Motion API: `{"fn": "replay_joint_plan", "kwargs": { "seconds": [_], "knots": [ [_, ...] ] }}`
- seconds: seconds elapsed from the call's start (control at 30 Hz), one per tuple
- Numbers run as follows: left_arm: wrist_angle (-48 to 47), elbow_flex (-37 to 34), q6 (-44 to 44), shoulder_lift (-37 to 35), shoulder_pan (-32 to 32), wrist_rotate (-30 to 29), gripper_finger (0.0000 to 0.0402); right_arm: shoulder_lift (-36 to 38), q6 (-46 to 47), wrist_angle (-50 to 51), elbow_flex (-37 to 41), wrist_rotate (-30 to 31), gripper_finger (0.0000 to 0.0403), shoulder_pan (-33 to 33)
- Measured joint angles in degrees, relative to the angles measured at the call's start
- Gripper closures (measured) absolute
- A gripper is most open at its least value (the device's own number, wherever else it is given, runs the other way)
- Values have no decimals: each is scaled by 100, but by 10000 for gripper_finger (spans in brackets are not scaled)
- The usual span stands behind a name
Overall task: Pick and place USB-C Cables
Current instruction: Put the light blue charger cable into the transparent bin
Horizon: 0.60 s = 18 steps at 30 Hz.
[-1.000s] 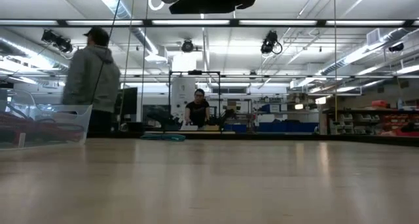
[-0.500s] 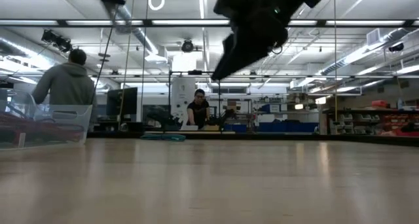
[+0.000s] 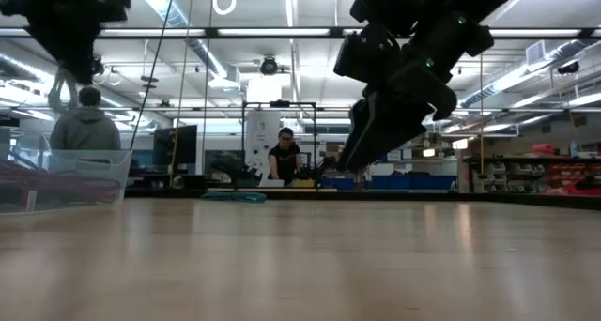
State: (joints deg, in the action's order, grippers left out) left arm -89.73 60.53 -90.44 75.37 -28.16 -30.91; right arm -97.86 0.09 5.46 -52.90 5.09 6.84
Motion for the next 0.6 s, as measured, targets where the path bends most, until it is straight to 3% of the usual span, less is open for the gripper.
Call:
{"fn": "replay_joint_plan", "kwargs": {
  "seconds": [0.13,0.37,0.6],
  "knots": [
    [50,-165,581,0,224,676,349,2,33,-37,33,-19,140,77],
    [759,-430,1188,7,239,550,292,2,-30,-154,33,-38,142,152],
    [892,-649,1115,7,299,756,242,2,-134,-359,33,-33,142,150]
  ]
}}
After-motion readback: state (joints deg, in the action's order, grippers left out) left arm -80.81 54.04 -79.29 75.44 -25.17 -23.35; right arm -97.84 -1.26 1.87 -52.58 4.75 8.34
